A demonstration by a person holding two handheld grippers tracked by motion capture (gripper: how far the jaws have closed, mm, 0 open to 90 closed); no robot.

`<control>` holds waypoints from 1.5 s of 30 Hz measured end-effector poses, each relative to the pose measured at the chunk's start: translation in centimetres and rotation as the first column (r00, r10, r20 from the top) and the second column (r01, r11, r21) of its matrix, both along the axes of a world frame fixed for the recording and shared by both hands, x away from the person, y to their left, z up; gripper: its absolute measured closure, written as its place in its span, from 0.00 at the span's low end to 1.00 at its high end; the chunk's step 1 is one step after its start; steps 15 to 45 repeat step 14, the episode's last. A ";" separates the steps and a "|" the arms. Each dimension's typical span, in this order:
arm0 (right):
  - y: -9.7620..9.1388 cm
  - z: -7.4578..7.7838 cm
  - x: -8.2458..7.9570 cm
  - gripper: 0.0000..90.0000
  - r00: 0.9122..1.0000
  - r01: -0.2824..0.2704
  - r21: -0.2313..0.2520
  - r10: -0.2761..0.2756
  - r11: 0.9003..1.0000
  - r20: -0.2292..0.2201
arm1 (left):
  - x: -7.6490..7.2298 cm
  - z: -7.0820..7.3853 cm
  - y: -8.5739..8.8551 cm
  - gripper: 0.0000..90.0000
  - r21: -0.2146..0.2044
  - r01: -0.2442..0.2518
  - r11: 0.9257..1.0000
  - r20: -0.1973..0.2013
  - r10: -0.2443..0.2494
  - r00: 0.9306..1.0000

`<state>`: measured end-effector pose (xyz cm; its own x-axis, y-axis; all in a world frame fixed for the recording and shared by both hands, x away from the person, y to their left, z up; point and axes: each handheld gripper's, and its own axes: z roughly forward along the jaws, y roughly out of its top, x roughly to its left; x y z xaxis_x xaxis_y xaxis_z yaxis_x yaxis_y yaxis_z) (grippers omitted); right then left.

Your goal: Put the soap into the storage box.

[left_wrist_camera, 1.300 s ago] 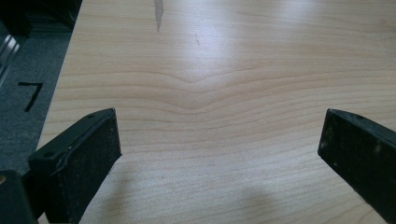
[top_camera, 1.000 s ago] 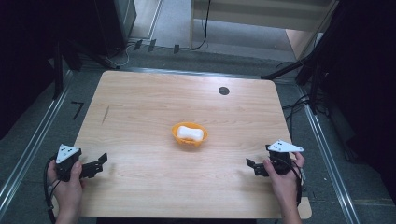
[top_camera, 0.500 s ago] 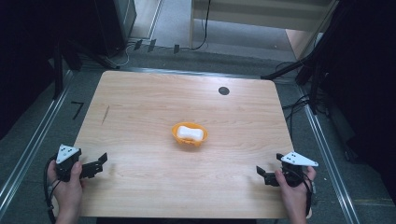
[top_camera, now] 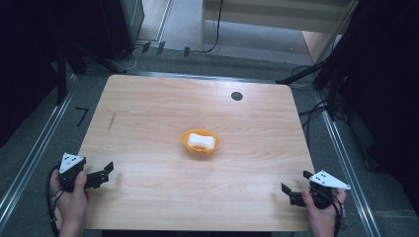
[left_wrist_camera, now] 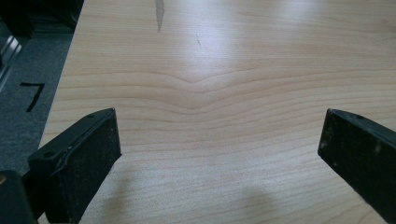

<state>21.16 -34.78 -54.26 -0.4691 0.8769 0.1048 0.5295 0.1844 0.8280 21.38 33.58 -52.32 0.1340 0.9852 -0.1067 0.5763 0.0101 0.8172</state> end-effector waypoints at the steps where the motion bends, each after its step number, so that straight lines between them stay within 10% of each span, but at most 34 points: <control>1: -0.2 0.0 -0.1 0.00 1.000 0.002 -0.001 -0.002 1.000 0.001 | 0.0 0.0 0.0 0.00 0.001 0.000 1.000 0.000 0.000 1.000; 45: -1.2 -0.5 -1.3 0.00 0.999 0.036 0.038 -0.036 0.999 0.006 | 0.0 0.0 0.0 0.00 0.005 0.000 1.000 0.001 0.000 1.000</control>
